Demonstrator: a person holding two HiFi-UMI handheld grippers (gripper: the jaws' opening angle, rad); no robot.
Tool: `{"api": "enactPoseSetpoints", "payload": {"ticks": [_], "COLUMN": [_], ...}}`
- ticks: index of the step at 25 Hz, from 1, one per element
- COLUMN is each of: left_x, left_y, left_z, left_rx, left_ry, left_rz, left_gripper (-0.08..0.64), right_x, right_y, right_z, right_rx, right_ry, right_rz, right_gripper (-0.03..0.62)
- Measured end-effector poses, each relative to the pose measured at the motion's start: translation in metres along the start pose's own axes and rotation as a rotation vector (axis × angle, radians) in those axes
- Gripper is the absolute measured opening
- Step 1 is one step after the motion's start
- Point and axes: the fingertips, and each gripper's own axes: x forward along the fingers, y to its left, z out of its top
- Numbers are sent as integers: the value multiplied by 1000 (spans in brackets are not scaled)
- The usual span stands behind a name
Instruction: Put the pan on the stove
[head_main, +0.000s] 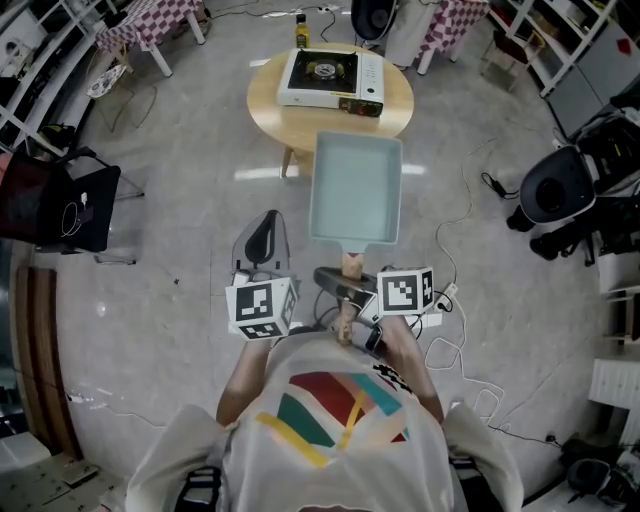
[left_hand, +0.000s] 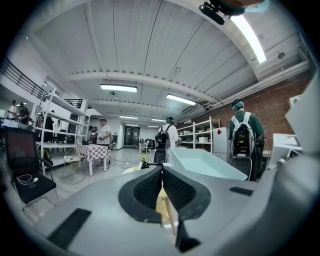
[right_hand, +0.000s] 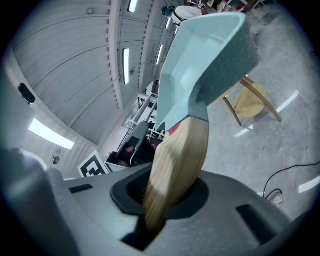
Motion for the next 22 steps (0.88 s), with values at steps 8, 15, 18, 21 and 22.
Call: {"api": "enactPoseSetpoints", "payload": {"ticks": [8,15,18,21,22], "left_x": [11,23,29,39,44], "left_y": [-1,1,8,15,16], "left_z": [-5,0,1,-4,-5], "left_rx": [10,28,28,12,8], "left_ry": [11,7,9,18,21], "left_rz": [-1,3,10,14,14], "left_gripper": [6,6,6,6,6], "right_x": [-3,-5,-2,2,2], "right_y": [-6,-14,-15,-20,-23], "right_z": [5,17,22,29,33], "right_rx": [15,28,41,44,44], "right_ry": [-4,-16,-21,-15,-16], "right_rz": [0,-8,-6,-13,-17], "right_gripper": [25,25,25,25,25]}}
